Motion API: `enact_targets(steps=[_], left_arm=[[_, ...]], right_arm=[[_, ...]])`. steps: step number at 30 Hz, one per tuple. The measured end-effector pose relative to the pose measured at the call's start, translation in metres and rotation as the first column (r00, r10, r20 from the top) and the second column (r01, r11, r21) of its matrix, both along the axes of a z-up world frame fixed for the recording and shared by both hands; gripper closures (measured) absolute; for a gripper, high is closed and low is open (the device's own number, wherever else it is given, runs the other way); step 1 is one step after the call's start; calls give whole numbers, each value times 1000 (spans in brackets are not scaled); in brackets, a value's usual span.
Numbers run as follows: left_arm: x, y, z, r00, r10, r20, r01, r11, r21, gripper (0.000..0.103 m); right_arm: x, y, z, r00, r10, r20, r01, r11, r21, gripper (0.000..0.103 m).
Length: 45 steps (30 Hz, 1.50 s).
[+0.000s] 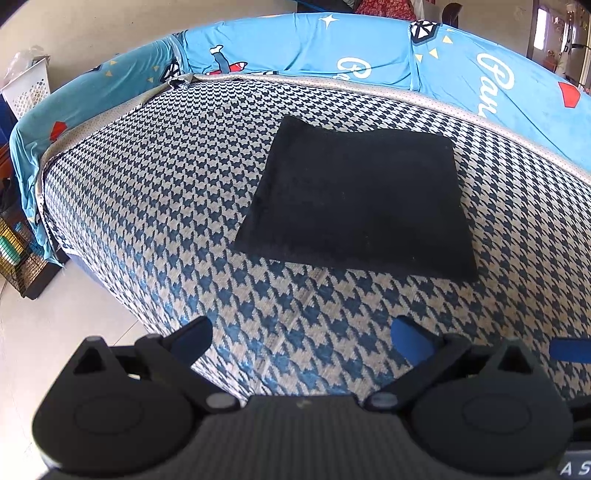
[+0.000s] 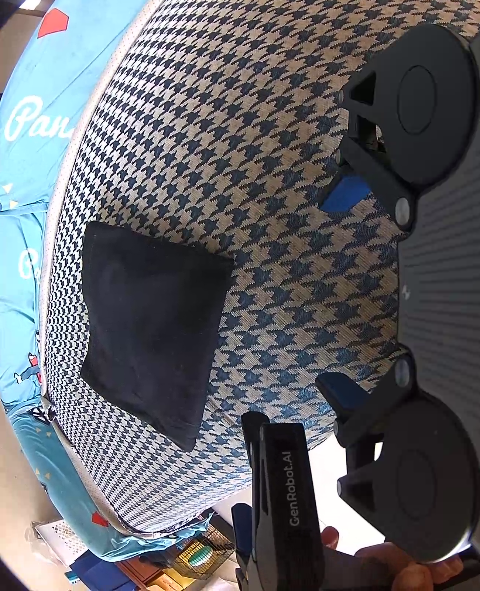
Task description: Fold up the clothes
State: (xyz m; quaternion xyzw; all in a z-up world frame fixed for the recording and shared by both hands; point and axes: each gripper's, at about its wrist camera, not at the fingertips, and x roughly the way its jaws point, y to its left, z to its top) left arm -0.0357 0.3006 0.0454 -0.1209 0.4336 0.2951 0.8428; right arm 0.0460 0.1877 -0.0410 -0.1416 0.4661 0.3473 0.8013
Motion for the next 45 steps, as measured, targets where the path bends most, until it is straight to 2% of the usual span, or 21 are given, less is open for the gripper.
enact_targets(steps=[28,45], left_arm=[[2,-2,-1,1000,-25,-16,25,1000,6,0],[-2,0,3,1000,-15,-1,15,1000,2,0]], right_arm=[[0,2,-4,1000,-17,-11,17,1000,-14,10],[-1,7,-6,1000,-11,-18,11,1000,-15,10]])
